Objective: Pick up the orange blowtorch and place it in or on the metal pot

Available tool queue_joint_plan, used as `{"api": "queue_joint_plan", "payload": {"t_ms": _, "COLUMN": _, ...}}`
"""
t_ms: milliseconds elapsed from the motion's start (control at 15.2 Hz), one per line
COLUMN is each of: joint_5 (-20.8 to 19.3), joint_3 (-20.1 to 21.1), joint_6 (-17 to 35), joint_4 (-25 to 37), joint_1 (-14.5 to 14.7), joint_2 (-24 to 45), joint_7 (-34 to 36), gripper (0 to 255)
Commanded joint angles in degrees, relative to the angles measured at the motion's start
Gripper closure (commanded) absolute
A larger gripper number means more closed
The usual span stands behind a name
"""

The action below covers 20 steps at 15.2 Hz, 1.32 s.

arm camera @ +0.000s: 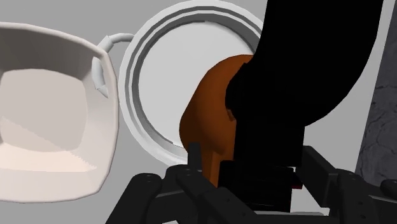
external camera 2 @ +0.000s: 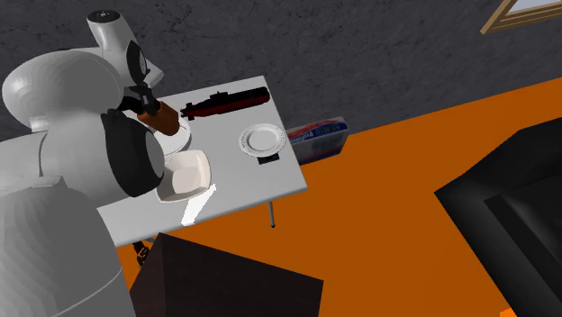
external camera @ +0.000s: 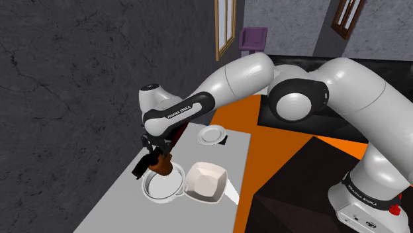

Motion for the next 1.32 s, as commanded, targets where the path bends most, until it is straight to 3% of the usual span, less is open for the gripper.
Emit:
{"api": "queue_joint_plan", "payload": {"t_ms": 0, "joint_5": -0.2, "joint_3": -0.4, "joint_6": 0.0, "joint_4": -0.2, "joint_1": -0.3, "joint_2": 0.7, "joint_7": -0.1, "gripper": 255}}
{"api": "queue_joint_plan", "payload": {"t_ms": 198, "joint_5": -0.2, "joint_3": -0.4, "joint_6": 0.0, "joint_4": -0.2, "joint_1": -0.3, "joint_2": 0.7, "joint_7": -0.1, "gripper": 255}}
{"api": "queue_joint_plan", "payload": {"t_ms": 264, "joint_5": -0.2, "joint_3": -0.4, "joint_6": 0.1, "joint_4": 0.0, "joint_1": -0.3, "joint_2": 0.9, "joint_7": 0.0, "gripper": 0}}
{"api": "queue_joint_plan", "payload": {"t_ms": 594, "joint_5": -0.2, "joint_3": -0.4, "joint_6": 0.1, "joint_4": -0.2, "joint_1": -0.3, "joint_2": 0.7, "joint_7": -0.1, "gripper": 0}}
{"api": "queue_joint_plan", "payload": {"t_ms": 858, "joint_5": 0.0, "joint_3": -0.2, "joint_6": -3.3, "joint_4": -2.1, "joint_1": -1.0, "joint_2": -4.6, "joint_7": -0.2, "gripper": 0}}
{"api": "queue_joint_plan", "payload": {"t_ms": 1254, "joint_5": 0.0, "joint_3": -0.2, "joint_6": -3.3, "joint_4": -2.1, "joint_1": -1.0, "joint_2": -4.6, "joint_7": -0.2, "gripper": 0}}
